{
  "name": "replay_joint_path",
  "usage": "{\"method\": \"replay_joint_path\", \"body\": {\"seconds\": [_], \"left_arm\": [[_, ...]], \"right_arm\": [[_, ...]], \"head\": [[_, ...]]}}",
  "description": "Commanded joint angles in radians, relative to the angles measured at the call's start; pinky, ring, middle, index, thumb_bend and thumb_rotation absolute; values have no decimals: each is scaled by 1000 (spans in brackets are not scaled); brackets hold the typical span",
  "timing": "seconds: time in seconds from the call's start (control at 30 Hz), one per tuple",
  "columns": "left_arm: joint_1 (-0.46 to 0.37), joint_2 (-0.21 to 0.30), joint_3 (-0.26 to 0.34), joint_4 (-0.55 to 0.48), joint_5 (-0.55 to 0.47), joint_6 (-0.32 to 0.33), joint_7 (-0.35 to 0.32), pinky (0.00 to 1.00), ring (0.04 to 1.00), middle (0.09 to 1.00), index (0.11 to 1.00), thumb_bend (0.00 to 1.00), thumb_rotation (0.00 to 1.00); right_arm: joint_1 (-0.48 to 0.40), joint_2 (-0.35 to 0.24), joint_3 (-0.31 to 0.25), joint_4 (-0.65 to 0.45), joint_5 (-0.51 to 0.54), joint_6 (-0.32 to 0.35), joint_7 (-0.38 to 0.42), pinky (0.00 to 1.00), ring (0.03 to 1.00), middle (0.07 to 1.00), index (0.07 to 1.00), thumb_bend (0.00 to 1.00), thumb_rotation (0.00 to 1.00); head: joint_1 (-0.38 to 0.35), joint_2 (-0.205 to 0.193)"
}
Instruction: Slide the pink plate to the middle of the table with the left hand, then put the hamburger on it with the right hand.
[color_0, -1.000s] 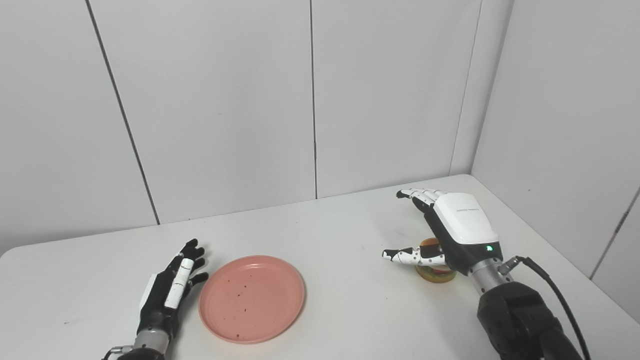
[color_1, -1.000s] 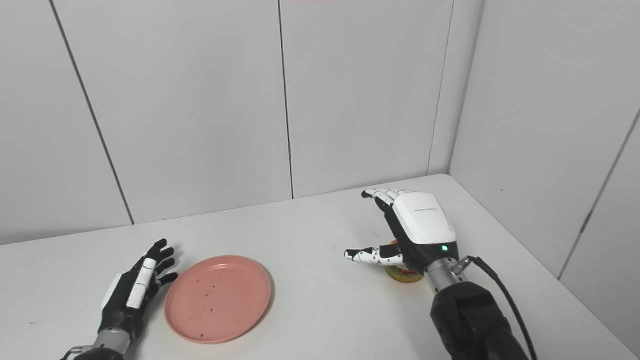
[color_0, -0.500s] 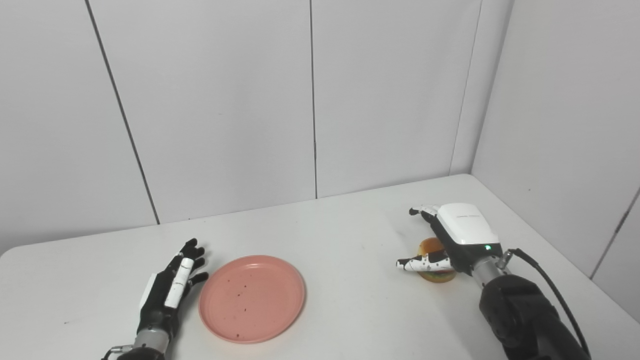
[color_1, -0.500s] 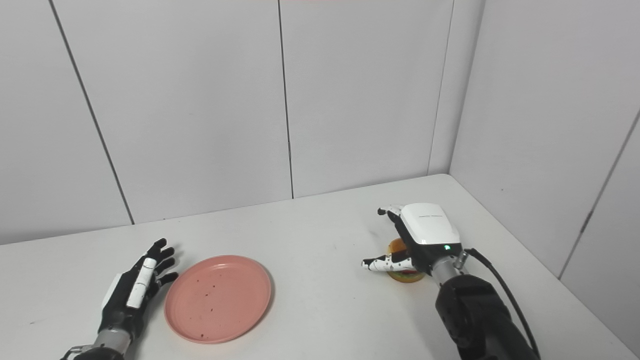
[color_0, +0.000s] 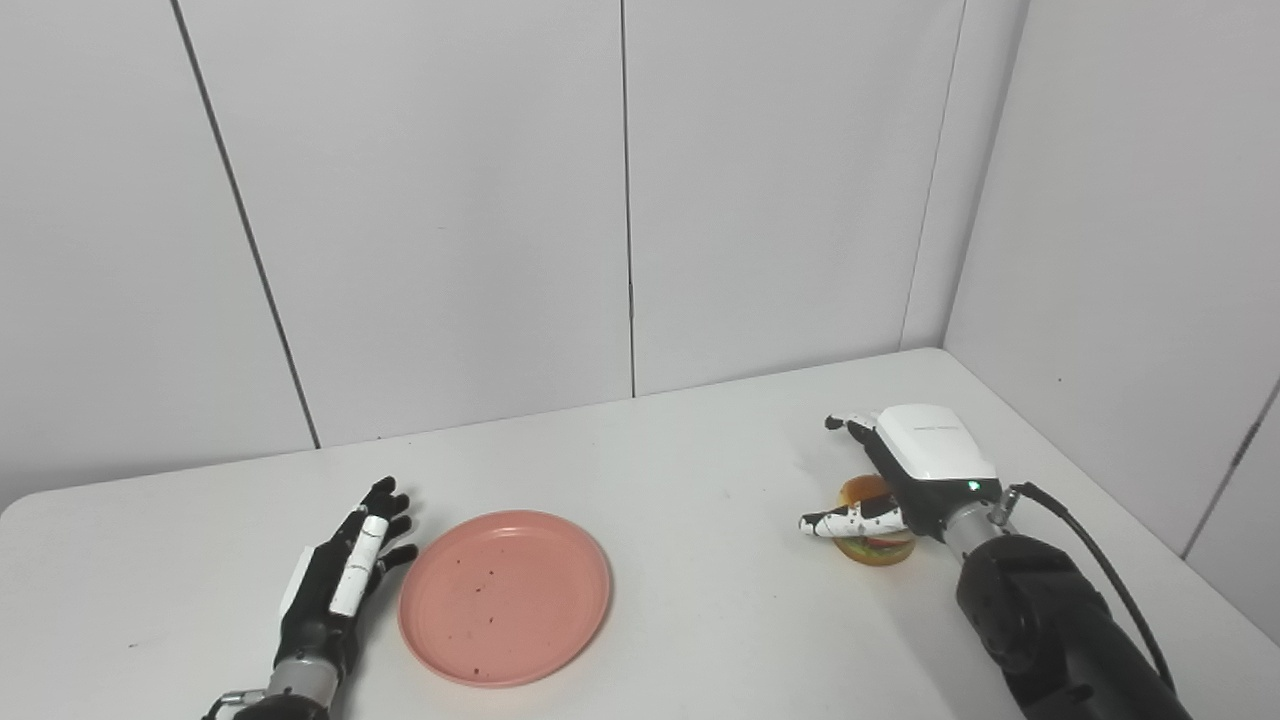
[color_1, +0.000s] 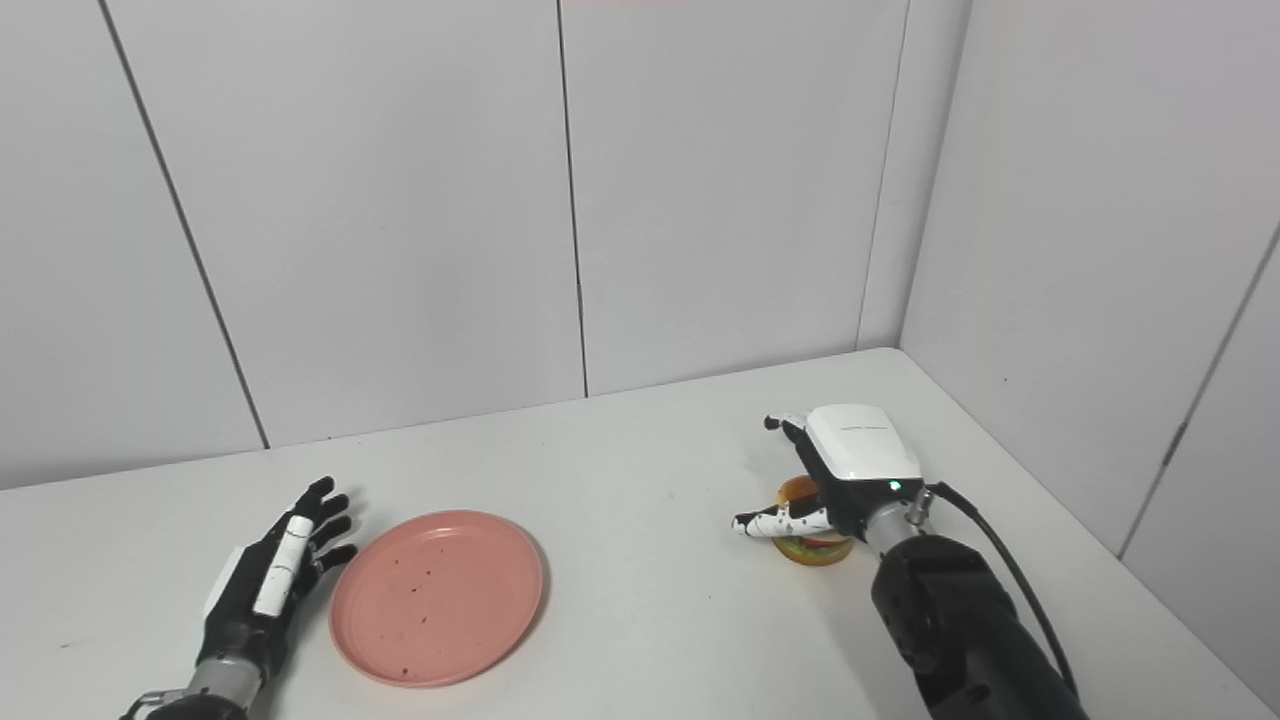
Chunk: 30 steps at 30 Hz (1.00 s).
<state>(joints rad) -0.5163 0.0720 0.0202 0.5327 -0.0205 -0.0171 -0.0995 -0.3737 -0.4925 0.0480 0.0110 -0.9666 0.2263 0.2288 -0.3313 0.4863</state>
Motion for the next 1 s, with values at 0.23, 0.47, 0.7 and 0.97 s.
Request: {"method": "replay_joint_path", "body": {"seconds": [0.23,0.47,0.7,0.97], "left_arm": [[-16,16,-4,-17,-1,7,-7,917,885,894,874,849,871],[-13,17,-4,-24,-6,13,-17,924,884,899,883,854,869],[-12,18,-6,-28,-5,16,-21,925,884,895,883,866,871],[-11,16,-4,-36,-2,29,-21,926,884,896,884,870,875]], "right_arm": [[-51,-37,4,41,36,-3,-62,812,827,825,794,834,608],[-50,-33,-2,73,100,15,-67,813,828,822,797,825,588],[-45,-38,2,89,128,22,-70,831,851,835,807,818,653],[-44,-39,14,96,132,29,-64,832,864,846,811,859,737]], "head": [[4,6],[6,7],[8,8],[13,10]]}}
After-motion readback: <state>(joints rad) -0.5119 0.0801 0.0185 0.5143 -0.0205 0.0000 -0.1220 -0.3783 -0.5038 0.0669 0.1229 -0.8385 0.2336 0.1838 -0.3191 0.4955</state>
